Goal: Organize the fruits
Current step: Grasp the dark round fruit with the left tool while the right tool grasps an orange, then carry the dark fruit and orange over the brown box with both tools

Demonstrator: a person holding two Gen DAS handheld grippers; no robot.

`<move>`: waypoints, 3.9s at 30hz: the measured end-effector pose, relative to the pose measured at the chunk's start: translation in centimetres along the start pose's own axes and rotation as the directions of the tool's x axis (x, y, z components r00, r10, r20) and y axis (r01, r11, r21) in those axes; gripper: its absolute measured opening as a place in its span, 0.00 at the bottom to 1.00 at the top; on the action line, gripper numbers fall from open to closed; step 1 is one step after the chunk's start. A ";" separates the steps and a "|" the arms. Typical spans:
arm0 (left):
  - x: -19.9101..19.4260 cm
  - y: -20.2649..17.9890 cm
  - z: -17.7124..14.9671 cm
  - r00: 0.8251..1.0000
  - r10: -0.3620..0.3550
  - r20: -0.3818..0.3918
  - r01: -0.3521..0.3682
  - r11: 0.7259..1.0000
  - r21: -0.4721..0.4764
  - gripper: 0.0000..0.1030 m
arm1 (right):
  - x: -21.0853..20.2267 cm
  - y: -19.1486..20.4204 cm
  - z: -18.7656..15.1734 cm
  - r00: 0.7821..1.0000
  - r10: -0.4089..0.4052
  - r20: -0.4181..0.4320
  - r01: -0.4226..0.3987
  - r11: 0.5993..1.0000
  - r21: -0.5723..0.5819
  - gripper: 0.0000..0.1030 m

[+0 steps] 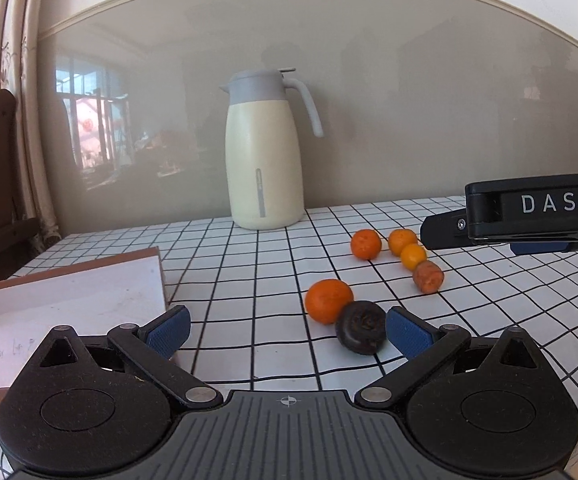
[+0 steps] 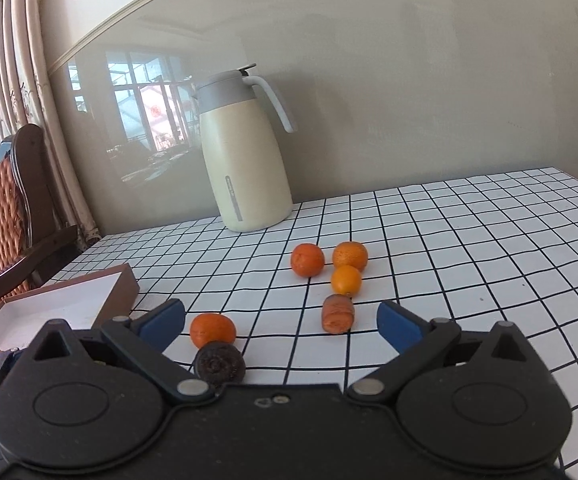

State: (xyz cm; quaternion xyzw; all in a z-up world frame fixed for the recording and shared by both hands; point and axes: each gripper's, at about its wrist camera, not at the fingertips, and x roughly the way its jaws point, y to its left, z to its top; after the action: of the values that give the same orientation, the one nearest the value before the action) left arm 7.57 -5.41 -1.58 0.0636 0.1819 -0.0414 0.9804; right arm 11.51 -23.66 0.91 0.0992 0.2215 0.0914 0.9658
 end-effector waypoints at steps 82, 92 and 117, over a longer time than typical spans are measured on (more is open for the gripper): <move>4.5 0.9 -2.2 0.987 0.065 -0.148 -0.080 0.992 -0.100 0.42 | 7.0 2.7 -2.2 0.983 0.068 -0.170 -0.074 0.997 -0.028 0.32; 3.9 0.0 -1.5 0.992 0.043 -0.116 -0.056 0.993 -0.107 0.42 | 4.1 0.3 -1.7 0.991 0.019 -0.136 -0.025 0.999 -0.047 0.32; -2.4 0.9 -0.8 1.000 0.012 -0.021 -0.014 0.997 -0.071 0.42 | -2.7 3.0 -3.2 0.996 0.053 -0.070 -0.065 0.984 -0.168 0.31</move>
State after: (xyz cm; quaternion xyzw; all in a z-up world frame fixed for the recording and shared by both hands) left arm 5.16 -4.32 -1.35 0.0302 0.1927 -0.0280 0.9804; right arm 7.32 -20.86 -0.07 0.0196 0.2411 0.1418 0.9599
